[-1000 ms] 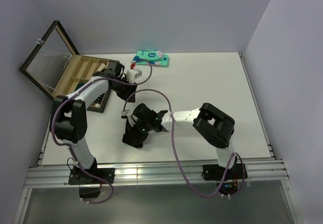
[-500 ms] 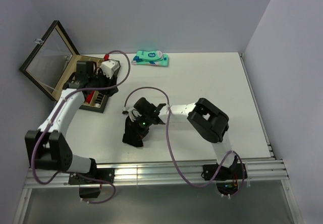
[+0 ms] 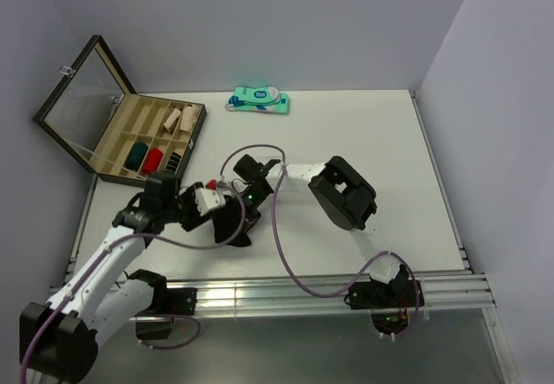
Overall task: Roll the socks
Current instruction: Roll the sock at the center of the board.
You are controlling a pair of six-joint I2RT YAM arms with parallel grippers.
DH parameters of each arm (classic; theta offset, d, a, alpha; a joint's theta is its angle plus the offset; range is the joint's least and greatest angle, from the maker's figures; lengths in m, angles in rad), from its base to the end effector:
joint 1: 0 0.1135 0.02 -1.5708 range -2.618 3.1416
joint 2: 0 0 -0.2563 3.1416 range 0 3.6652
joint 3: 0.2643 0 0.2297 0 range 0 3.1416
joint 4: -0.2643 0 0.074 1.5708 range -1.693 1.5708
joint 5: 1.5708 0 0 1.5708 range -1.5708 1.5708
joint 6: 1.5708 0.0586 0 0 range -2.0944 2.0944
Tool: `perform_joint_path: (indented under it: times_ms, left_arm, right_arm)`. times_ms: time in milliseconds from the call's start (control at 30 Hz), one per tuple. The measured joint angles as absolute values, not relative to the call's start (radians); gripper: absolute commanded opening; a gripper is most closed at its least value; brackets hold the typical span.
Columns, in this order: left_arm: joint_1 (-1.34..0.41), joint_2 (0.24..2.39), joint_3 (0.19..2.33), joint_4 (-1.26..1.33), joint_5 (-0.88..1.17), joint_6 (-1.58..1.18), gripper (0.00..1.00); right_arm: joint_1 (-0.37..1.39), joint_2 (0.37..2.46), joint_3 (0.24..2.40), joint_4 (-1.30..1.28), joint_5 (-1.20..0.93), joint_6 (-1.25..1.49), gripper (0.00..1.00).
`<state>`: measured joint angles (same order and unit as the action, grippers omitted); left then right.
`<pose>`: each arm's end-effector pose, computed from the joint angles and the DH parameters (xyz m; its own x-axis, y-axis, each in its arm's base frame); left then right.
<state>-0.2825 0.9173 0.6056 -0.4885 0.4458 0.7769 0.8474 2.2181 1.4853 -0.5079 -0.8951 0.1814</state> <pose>0.1677 -0.0750 0.2151 -0.1128 0.6914 -0.7136 0.8681 0.4180 0.2677 0.2407 0.3416 0.1096 -0.7307 -0.6570 -0.1856 -0.5128 0.3487 0.7845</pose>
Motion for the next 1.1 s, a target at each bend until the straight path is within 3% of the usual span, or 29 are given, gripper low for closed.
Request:
perform_joint_path:
  times_ms: [200,667,1100]
  left_arm:
    - [-0.48,0.81,0.47,-0.441,0.363,0.8,0.58]
    - [-0.719,0.913,0.439,-0.357,0.252,0.784,0.59]
    - [-0.779,1.048,0.431,-0.333,0.211,0.765,0.54]
  right_arm:
    - [0.835,2.267,1.55,-0.592,-0.933,0.181,0.12]
    - [0.831,2.288,1.573,-0.621,-0.953,0.182,0.12]
    - [0.827,2.289,1.571,-0.619,-0.963,0.183,0.14]
